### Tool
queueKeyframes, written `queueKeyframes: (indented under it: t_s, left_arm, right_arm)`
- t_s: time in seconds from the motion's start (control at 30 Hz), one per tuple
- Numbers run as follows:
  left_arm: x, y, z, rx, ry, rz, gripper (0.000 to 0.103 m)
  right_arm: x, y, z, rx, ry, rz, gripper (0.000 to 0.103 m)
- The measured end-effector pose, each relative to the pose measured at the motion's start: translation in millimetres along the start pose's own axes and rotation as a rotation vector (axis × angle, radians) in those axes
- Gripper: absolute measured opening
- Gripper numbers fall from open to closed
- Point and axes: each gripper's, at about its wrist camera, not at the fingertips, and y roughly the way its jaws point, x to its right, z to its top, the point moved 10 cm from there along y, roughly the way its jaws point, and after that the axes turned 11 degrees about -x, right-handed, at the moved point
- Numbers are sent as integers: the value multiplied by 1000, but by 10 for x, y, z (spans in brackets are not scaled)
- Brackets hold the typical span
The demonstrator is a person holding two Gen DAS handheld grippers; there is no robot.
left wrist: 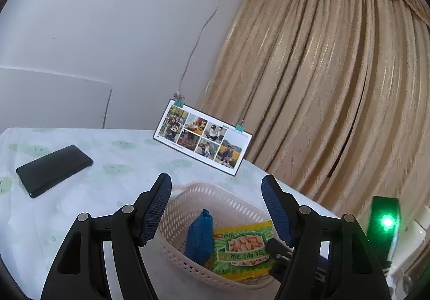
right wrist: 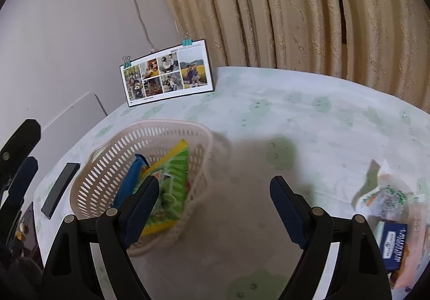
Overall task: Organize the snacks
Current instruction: 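Lower the peanut bag into the basket and open the right gripper, then move the right gripper to the orange wafer stick and grasp it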
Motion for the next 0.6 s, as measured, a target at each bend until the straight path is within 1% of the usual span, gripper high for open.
queueKeyframes:
  t_s: [0.07, 0.27, 0.37, 0.47, 0.6]
  left_arm:
    - [27, 13, -16, -6, 11, -1, 70]
    - [129, 80, -81, -33, 58, 3, 70]
    - [221, 134, -144, -59, 101, 3, 71]
    - [327, 146, -201, -68, 152, 1, 71]
    - [414, 174, -261, -82, 190, -2, 71]
  right_arm:
    - [53, -45, -12, 4, 9, 1, 83]
    - [262, -173, -66, 20, 43, -33, 83]
    - [400, -233, -103, 27, 69, -48, 83]
    - [544, -304, -139, 34, 84, -72, 83]
    - [791, -376, -212, 37, 118, -111, 83]
